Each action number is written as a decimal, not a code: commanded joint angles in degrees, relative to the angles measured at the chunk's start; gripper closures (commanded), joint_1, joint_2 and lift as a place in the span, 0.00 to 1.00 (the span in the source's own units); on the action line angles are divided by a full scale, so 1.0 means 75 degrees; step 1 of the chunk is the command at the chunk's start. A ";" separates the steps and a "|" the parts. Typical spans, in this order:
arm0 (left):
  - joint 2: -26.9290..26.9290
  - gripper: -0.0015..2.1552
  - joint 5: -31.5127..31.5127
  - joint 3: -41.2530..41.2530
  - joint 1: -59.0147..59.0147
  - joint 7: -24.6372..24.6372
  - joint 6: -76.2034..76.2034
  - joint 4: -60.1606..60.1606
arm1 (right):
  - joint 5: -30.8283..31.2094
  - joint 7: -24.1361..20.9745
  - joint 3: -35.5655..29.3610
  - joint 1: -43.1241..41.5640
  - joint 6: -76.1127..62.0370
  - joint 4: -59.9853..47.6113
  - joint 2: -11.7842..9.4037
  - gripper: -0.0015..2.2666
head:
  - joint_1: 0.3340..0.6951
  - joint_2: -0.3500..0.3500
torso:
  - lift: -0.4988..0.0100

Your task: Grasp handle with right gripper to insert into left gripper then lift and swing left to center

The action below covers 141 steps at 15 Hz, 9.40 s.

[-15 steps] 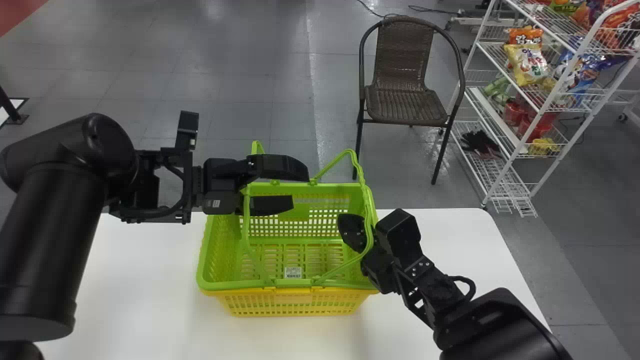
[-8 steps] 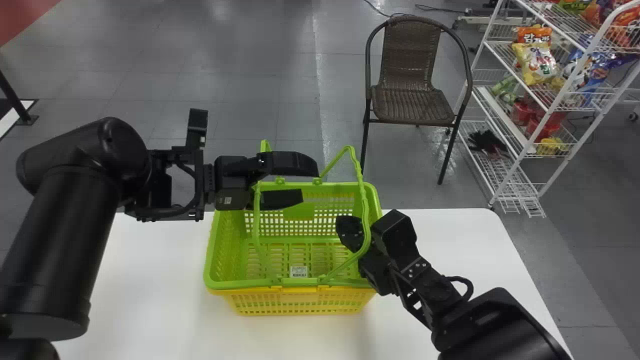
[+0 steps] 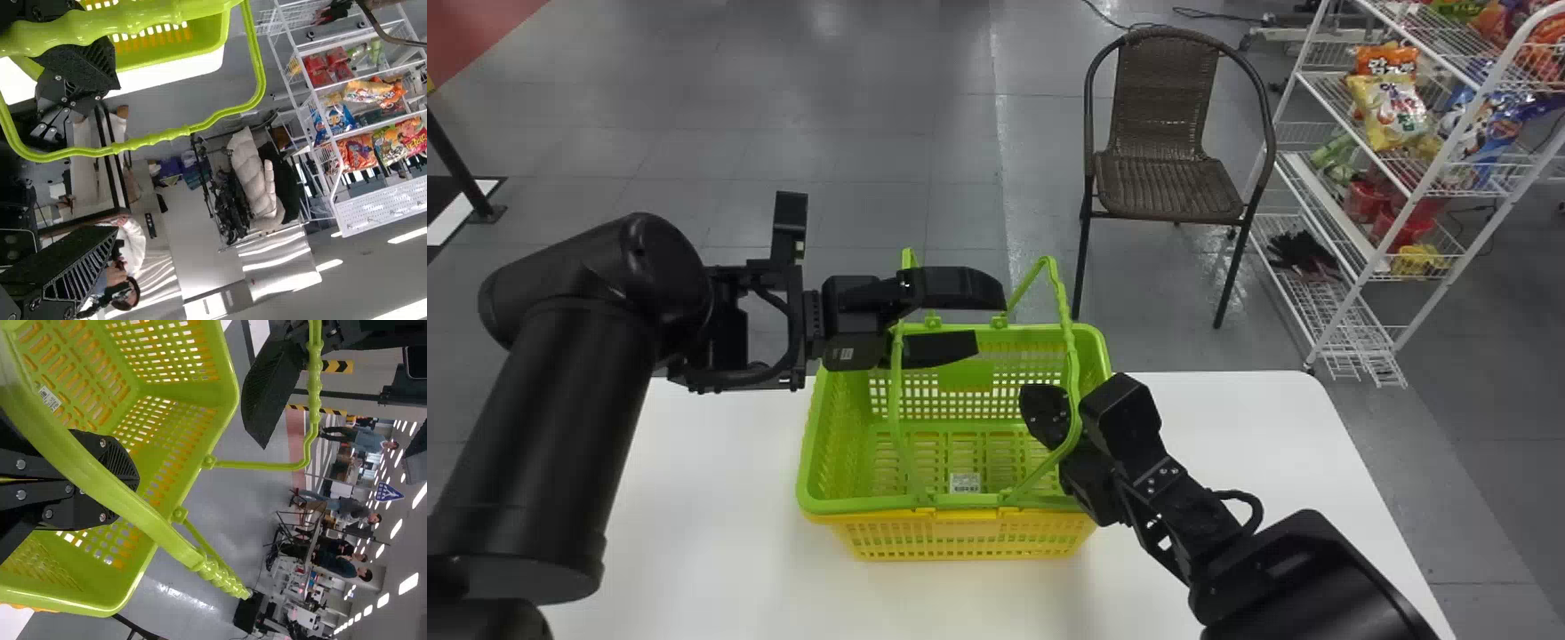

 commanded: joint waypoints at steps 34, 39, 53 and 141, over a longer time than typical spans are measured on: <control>-0.0257 0.02 0.0271 -0.0128 -0.0222 -0.0024 0.0000 0.0457 | -0.0501 0.0092 -0.1205 0.0873 0.0580 -0.0930 -0.0228 1.00 | 1.00 0.38 | 0.98; -0.0257 0.02 0.0669 -0.0128 -0.0222 0.0128 0.0024 0.0516 | -0.1005 0.0608 -0.2916 0.2268 -0.0006 -0.1938 -0.0286 1.00 | 1.00 0.19 | 0.98; -0.0186 0.02 0.1021 0.0036 -0.0233 0.0327 0.0352 0.0598 | -0.2317 0.1089 -0.4123 0.3779 -0.3733 -0.0660 -0.0017 0.88 | 1.00 0.00 | 0.98; 0.0950 0.99 0.2228 -0.0104 -0.3608 -0.0399 0.1767 0.1594 | -0.2657 0.1323 -0.4030 0.3944 -0.4506 -0.0109 0.0065 0.02 | 1.00 0.10 | 0.98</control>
